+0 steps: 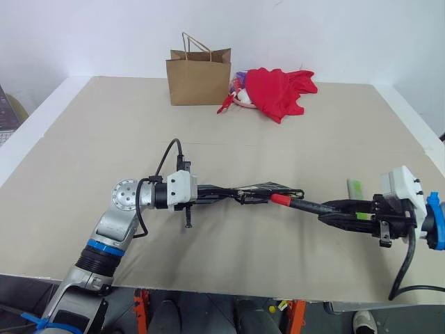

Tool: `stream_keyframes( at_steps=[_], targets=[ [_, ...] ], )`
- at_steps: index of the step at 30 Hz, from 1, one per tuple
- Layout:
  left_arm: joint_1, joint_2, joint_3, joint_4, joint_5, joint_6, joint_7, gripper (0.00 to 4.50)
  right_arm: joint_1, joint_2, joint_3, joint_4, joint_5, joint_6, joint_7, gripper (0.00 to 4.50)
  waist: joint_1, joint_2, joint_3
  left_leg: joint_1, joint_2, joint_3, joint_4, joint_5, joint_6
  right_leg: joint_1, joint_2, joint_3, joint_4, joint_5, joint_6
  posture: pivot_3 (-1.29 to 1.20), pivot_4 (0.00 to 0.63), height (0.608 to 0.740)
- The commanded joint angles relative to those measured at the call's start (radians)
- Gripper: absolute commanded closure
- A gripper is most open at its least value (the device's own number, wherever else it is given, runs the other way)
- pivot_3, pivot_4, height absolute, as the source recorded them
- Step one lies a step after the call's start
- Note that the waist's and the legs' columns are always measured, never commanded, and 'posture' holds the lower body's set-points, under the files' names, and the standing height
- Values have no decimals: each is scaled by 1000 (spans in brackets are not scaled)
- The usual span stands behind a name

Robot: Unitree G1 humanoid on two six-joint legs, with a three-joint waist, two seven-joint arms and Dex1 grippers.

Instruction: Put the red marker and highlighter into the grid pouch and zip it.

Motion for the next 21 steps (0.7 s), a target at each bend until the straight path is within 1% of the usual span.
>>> stream_keyframes(
  at_steps=[1,12,16,21],
  targets=[
    [7,6,2,-36,-13,-20,-7,4500,-22,-4,-33,-1,17,3,-4,3879,0,0,0,0,0,0,0,0,0,0,0,0,0,0,0,0,150,740],
    [15,5,-4,-25,1,-54,-11,4500,-38,-16,-17,12,5,27,-6,3879,0,0,0,0,0,0,0,0,0,0,0,0,0,0,0,0,150,740],
    [19,2,-14,-41,5,-74,-18,4500,-52,-17,26,28,-19,30,-13,3879,0,0,0,0,0,0,0,0,0,0,0,0,0,0,0,0,150,740],
    [22,0,-22,-49,5,-80,-16,4500,-124,-12,103,44,-41,32,-20,3879,-1,0,0,0,0,0,0,0,0,0,0,0,0,0,0,0,150,740]
  ],
)
